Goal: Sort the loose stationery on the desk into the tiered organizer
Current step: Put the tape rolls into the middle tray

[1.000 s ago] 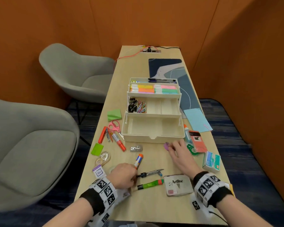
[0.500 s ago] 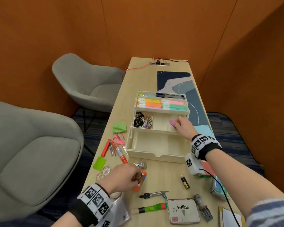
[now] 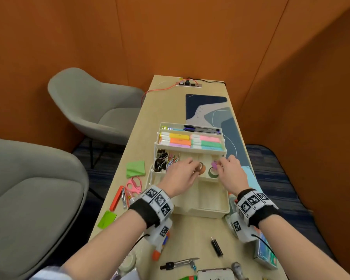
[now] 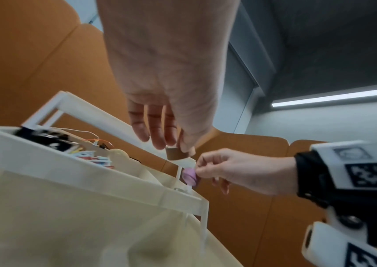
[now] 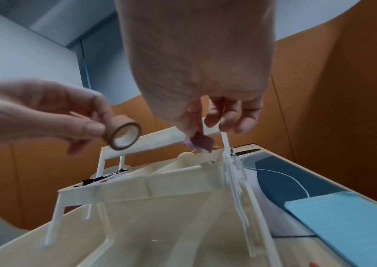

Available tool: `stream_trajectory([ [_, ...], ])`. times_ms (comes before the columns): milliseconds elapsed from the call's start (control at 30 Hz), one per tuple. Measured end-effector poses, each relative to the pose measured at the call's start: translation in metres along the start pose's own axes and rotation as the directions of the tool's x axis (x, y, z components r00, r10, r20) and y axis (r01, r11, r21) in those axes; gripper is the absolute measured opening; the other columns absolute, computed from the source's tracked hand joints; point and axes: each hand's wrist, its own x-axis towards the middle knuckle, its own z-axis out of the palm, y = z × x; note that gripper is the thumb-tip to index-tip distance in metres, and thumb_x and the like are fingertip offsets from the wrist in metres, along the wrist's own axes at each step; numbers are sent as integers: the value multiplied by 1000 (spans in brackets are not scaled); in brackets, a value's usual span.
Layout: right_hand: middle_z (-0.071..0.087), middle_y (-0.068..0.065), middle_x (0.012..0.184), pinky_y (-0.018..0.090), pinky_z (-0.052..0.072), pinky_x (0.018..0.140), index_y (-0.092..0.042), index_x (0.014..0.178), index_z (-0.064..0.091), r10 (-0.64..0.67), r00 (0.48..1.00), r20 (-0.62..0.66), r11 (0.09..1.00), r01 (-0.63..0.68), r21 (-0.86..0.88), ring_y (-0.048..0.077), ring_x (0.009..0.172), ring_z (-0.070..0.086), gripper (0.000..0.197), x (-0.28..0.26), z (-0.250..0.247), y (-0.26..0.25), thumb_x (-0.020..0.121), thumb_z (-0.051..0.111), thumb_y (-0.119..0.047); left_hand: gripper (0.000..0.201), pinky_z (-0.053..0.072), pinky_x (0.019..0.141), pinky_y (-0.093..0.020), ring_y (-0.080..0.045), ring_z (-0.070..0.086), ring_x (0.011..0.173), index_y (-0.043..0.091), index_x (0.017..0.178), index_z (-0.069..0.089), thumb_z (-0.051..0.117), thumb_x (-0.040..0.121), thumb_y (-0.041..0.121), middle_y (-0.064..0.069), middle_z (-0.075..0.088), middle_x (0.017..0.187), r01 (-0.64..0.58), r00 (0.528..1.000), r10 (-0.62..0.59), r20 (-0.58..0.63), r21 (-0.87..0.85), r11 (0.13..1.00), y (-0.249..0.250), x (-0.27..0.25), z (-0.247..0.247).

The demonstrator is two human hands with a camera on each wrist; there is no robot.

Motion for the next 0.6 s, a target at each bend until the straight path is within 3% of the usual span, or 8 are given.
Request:
stream_trajectory([
  [133,63,6,101,35,46,72,-18,105,60,-49,999,-8,993,48,-110,29,94,58,25,13,-1,-10,98,38,-26,19,43,67,-36,-30,59,86,14,111,56,47,96,23,-7,56,101,-17,998,9,67,118,993,7,19,8],
  [267,66,7,102,32,44,71,-22,104,60,-16,997,77,971,33,-236,31,93,62,23,26,5,-14,97,39,-24,21,41,67,-36,-30,60,87,14,114,55,46,96,19,-8,55,102,-12,995,-9,103,196,981,9,25,14],
  [467,66,9,107,34,47,75,-30,117,59,40,988,147,974,-6,-225,32,97,62,29,22,13,0,98,38,-28,23,36,65,-35,-31,62,90,15,116,54,43,96,13,-10,55,105,-75,982,24,187,271,960,15,34,18],
  [600,66,10,105,34,46,74,-24,110,63,30,992,125,984,-8,-177,33,95,62,26,25,5,-2,97,42,-31,26,35,65,-35,-32,62,91,13,118,53,43,95,7,-11,55,105,-151,965,70,251,322,935,21,36,15],
])
